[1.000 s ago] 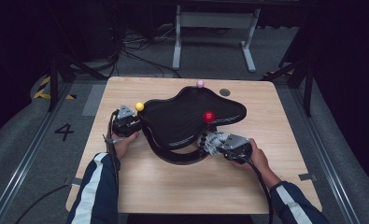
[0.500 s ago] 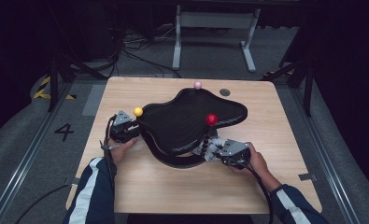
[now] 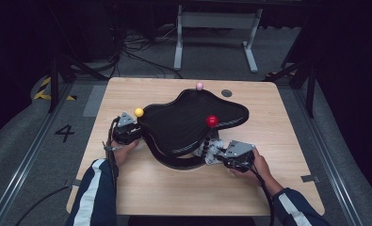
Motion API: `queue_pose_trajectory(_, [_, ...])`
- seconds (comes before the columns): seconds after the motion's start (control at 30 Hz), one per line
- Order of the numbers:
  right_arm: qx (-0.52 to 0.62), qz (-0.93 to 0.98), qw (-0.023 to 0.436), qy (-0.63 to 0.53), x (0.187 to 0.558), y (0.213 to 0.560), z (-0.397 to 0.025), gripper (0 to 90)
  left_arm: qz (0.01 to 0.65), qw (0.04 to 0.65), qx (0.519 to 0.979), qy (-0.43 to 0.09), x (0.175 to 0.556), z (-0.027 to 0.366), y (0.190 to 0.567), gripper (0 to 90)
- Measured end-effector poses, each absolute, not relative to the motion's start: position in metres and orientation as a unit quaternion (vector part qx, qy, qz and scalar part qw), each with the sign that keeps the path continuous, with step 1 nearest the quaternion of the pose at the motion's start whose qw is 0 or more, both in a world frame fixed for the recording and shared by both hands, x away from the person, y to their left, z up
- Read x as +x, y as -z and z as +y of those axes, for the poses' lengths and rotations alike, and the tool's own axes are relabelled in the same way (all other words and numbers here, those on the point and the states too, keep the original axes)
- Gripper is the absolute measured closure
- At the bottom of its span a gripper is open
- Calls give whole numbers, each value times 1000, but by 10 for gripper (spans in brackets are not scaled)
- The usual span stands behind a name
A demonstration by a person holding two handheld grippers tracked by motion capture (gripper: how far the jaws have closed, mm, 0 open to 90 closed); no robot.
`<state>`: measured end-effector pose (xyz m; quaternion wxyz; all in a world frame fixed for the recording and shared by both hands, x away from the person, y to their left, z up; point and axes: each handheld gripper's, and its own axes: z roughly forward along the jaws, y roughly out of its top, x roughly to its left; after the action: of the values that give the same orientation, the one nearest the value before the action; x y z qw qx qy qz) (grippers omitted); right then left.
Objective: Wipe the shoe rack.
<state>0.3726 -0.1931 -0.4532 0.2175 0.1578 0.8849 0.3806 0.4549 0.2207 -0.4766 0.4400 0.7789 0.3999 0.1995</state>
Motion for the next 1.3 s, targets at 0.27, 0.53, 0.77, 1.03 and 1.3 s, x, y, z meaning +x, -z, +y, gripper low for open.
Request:
queue_pose_trajectory(0.27, [149, 848, 243, -448, 353, 415, -200, 757, 398, 435, 780, -208, 454, 220, 476, 735])
queue_pose_trajectory(0.53, [129, 850, 255, -443, 349, 416, -195, 757, 401, 436, 778, -208, 454, 219, 477, 735])
queue_pose_trajectory(0.77, [122, 880, 225, -401, 356, 447, -184, 754, 399, 434, 780, -209, 454, 220, 477, 735])
queue_pose_trajectory(1.03, [132, 895, 208, -371, 362, 467, -178, 752, 402, 436, 778, -207, 453, 219, 477, 734])
queue_pose_trajectory(1.3, [149, 897, 222, -351, 371, 470, -178, 753, 412, 433, 774, -210, 453, 220, 477, 733])
